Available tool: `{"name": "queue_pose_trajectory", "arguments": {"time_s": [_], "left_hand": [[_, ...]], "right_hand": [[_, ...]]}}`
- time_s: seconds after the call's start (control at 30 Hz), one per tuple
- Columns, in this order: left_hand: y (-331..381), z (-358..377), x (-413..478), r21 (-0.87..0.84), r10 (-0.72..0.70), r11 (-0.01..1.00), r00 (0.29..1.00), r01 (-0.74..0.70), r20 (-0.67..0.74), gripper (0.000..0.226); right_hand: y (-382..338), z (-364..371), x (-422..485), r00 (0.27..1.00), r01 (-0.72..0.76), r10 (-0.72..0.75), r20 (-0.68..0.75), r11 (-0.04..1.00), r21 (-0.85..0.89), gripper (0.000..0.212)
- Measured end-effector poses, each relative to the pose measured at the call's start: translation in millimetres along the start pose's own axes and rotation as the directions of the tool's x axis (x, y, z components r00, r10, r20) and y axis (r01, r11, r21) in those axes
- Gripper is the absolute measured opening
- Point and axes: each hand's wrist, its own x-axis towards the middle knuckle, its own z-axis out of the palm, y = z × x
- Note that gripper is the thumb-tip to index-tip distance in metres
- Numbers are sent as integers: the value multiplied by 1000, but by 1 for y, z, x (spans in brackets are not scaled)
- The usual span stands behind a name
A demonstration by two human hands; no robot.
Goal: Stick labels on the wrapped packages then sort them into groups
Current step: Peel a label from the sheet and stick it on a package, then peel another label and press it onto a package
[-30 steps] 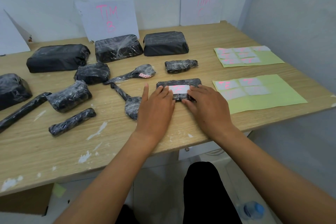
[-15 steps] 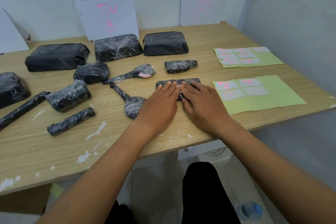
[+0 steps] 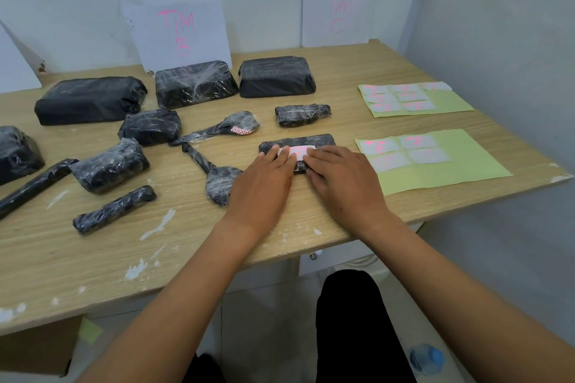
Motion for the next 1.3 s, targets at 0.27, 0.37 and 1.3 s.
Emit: {"name": "queue_pose_trajectory", "arguments": {"time_s": [0.27, 0.37, 1.3], "left_hand": [[6, -5, -4, 4, -67, 998, 996, 67, -65, 47], [11, -11, -2, -35, -46, 998, 993, 43, -112, 49], [63, 23, 80, -108, 236, 971, 937, -215, 259, 82]], "right_hand": [[5, -7, -1, 996, -74, 75, -53, 997, 15, 28], [16, -21, -3, 988, -99, 103, -116, 994, 35, 25], [108, -56, -4, 921, -339, 252, 296, 892, 298, 24]]}}
